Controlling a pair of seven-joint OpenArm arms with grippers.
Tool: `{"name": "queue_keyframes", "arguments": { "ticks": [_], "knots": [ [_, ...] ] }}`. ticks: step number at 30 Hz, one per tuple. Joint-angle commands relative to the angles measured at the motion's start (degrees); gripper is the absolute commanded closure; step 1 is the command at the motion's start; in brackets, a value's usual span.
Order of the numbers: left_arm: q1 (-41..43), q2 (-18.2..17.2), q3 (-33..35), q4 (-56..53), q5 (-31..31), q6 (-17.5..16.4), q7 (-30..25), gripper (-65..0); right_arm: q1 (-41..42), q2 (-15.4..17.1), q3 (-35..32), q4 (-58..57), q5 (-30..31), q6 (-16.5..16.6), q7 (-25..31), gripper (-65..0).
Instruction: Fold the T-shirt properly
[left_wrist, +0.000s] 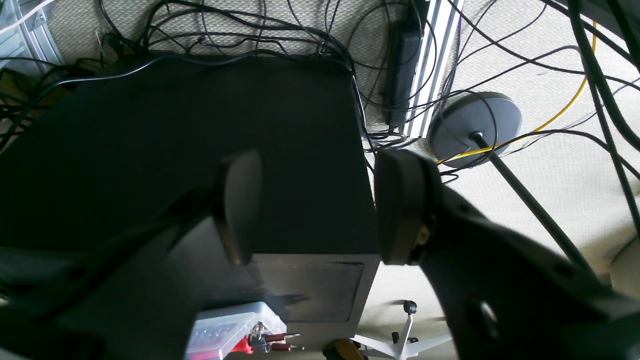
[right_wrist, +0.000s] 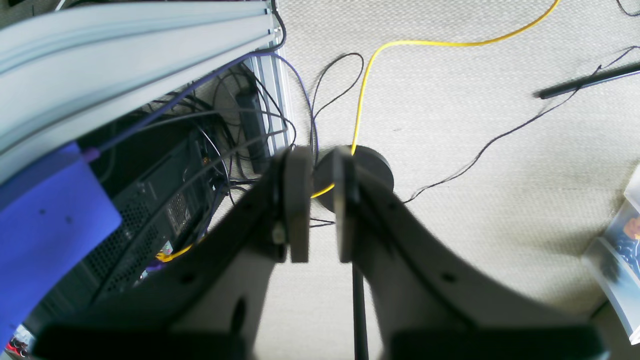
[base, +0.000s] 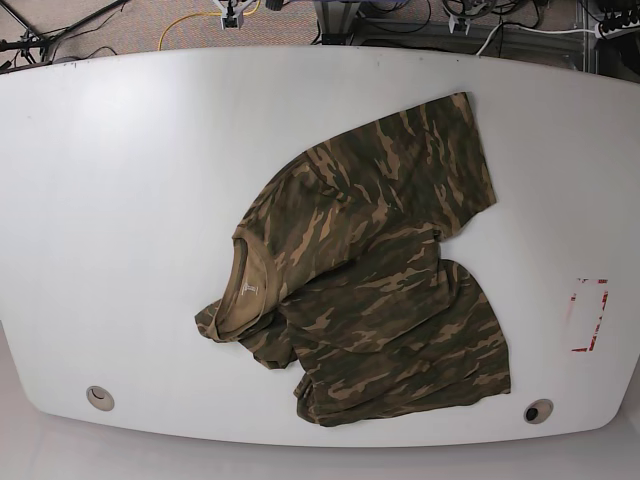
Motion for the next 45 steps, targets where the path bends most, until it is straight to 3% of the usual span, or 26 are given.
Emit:
{"name": "queue_keyframes", "arguments": {
  "ticks": [1,45],
  "knots": [
    [1.3,0.5,0.0,1.6,-0.4,0.1,-0.3,-32.9,-1.2,0.4,-0.5,0.2,-0.2,-0.1,1.7,-7.5],
    [3.9,0.7,-0.2,3.9,-0.8,0.0,-2.2,-32.9,-5.3,0.6,0.0,2.3,-0.5,-0.2,7.8,-7.2]
  ]
}}
